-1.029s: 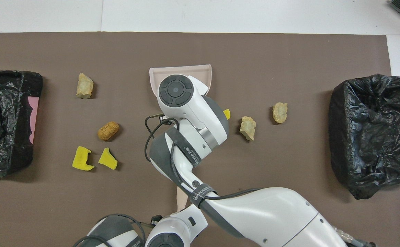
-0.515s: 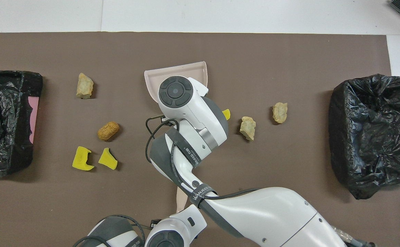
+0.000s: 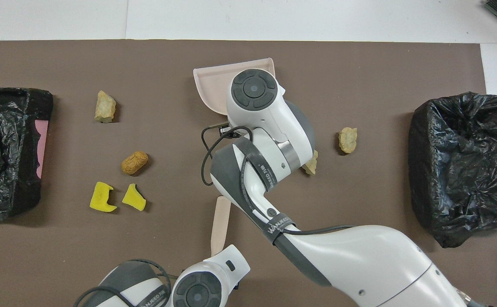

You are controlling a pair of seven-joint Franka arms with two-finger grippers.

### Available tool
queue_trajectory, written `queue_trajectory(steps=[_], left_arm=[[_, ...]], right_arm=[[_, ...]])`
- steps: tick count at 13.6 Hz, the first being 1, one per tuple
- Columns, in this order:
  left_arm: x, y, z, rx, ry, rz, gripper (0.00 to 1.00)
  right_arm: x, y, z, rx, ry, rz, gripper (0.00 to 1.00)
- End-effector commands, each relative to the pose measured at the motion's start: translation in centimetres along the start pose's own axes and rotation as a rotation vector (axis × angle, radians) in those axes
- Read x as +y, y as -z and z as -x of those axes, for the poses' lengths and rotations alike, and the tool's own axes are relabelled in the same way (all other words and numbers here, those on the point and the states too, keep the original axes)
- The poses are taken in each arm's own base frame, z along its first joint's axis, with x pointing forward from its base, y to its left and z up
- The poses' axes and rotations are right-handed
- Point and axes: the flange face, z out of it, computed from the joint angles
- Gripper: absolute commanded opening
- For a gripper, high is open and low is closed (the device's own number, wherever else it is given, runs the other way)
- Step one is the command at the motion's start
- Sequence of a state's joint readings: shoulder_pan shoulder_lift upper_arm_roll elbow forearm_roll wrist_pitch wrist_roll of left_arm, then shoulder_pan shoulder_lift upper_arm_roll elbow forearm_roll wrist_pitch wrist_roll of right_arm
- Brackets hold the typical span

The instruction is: Sweep and dump trash in bin

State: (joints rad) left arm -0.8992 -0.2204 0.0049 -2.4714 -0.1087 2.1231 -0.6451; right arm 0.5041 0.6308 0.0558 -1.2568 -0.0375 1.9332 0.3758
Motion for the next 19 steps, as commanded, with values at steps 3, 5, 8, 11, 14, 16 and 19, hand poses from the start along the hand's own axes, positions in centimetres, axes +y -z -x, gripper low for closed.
queue_trajectory(steps=[3,5,8,11,14,16,19], left_arm=[[-8.5,6.7,-6.1,0.028,0.082,0.037,0.00],[-13.5,8.2,-7.7,0.027,0.115,0.007,0.00],[-18.8,8.4,-9.4,0.039,0.187,-0.051,0.00],[-24.8,8.5,-10.4,0.043,0.238,-0.087,0.00],[-28.7,8.1,-9.7,-0.001,0.313,-0.112,0.00],[-30.2,8.0,-8.9,-0.018,0.347,-0.110,0.00],[-31.7,7.1,-7.3,-0.035,0.381,-0.106,0.00]], right_arm=[[5.5,3.6,0.1,-0.055,0.202,-0.020,0.00],[8.1,4.3,0.3,-0.095,0.307,-0.018,0.00],[9.3,4.2,1.6,-0.163,0.554,-0.028,0.00],[7.1,3.8,3.1,-0.166,0.730,-0.040,0.00],[4.2,3.2,3.5,-0.134,0.856,-0.055,0.00],[1.8,0.9,4.4,-0.112,0.975,-0.043,0.00],[2.4,-0.9,6.5,-0.164,1.171,0.006,0.00]])
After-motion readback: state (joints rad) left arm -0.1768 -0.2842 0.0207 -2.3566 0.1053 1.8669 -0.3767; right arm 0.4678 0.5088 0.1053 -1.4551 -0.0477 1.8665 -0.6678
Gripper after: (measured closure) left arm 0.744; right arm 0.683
